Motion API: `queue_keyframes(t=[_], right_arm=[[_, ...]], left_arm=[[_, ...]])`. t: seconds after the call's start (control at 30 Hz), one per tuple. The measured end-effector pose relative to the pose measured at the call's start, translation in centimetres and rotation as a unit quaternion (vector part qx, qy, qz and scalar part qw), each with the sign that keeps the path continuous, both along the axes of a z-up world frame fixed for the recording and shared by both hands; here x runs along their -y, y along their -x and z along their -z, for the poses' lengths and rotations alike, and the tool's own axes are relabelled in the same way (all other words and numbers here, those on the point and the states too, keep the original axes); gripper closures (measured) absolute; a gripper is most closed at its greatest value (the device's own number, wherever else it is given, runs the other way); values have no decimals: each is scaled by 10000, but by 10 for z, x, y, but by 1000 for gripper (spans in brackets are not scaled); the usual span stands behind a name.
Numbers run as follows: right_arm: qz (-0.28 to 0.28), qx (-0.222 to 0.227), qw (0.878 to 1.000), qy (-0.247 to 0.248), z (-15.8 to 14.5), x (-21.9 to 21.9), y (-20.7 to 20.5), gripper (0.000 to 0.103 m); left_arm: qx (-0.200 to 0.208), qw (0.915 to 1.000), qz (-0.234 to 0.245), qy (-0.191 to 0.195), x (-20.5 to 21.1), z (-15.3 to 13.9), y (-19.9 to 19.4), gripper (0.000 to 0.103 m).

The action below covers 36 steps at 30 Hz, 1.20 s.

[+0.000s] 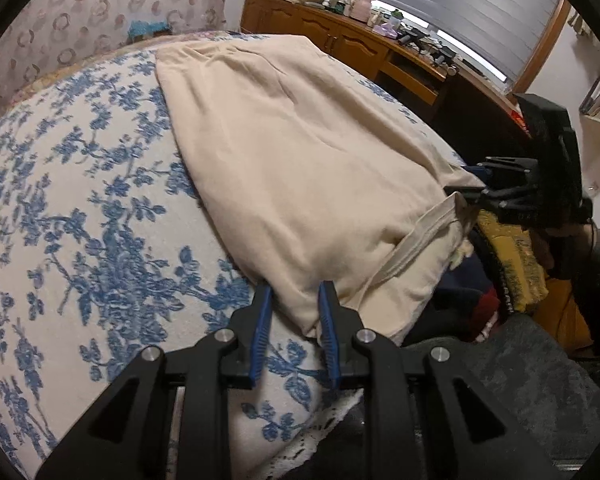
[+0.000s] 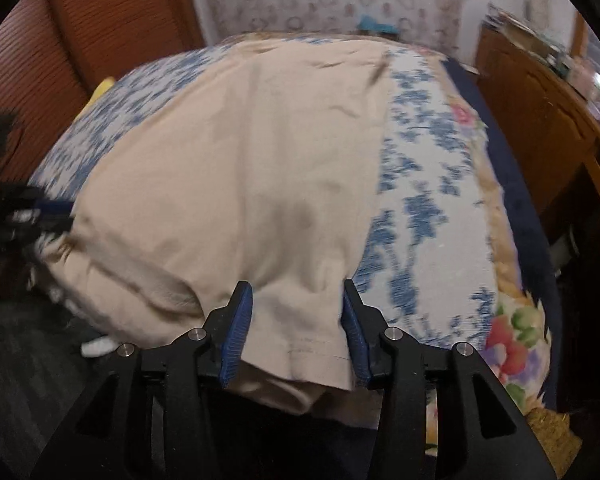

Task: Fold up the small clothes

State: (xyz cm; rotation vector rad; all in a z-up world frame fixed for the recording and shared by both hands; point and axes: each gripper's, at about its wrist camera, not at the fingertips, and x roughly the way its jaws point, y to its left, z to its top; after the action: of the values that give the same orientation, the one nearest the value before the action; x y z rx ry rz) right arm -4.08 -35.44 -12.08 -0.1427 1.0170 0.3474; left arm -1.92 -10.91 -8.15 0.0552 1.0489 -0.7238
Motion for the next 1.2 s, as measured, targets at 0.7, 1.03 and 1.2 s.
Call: queue_keyframes(t=[0.7, 1.03, 1.2], right_arm=[[-74, 1396, 9868, -813, -88, 11, -33, 99], [209, 1505, 9856, -741, -107, 20, -187, 99], [312, 1199, 9908, -541, -83, 19, -253, 98]], left_arm=[[936, 9918, -238, 832, -24, -88, -54, 101], [1354, 9867, -750, 490, -10, -123, -206, 101], [1088, 9899, -909, 98, 0, -94, -279, 100]])
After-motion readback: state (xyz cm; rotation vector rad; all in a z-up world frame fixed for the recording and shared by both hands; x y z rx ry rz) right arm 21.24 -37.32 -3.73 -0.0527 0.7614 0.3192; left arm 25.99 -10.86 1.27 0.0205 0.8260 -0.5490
